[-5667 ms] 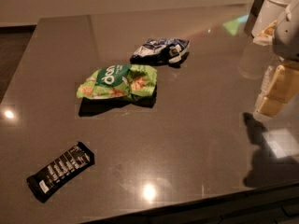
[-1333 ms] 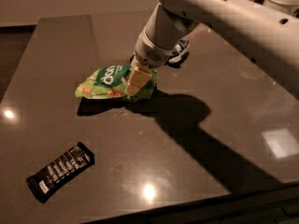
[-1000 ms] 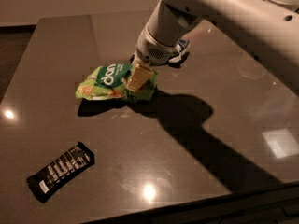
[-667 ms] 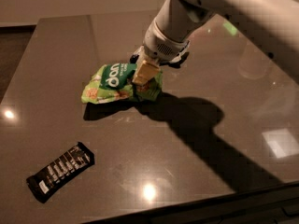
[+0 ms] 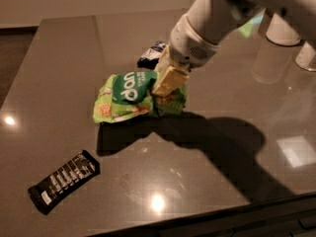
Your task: Move green rice chip bag near rxbar chocolate
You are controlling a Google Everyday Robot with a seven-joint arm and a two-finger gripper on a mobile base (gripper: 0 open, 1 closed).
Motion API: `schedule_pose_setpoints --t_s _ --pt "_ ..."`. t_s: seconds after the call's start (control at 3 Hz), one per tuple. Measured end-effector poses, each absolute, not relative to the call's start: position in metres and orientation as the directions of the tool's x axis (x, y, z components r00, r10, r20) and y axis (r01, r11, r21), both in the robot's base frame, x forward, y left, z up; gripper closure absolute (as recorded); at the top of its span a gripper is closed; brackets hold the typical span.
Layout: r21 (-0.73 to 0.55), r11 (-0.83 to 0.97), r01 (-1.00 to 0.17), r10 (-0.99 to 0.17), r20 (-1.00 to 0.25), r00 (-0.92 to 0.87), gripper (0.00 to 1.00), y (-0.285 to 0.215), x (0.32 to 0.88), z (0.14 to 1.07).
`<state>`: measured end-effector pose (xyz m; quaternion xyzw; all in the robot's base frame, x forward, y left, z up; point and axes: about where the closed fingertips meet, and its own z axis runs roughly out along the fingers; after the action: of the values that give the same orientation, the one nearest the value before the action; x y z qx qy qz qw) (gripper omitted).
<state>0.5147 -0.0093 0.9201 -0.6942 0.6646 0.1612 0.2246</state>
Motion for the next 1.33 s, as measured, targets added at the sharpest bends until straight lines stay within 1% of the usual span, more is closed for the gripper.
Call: schedule_pose_setpoints --t_s 0.33,0.67,1.33 --pt "-0.119 -0.090 -0.989 -0.843 -0.520 0.140 1.00 -0.014 0.480 0.930" --pt "-0.136 -0.155 -0.979 -0.836 -0.509 0.203 0.84 -0.009 0.452 0.933" --pt "-0.145 -0.236 -0.961 -0.815 -0.509 0.276 0.36 0.007 0.422 0.937"
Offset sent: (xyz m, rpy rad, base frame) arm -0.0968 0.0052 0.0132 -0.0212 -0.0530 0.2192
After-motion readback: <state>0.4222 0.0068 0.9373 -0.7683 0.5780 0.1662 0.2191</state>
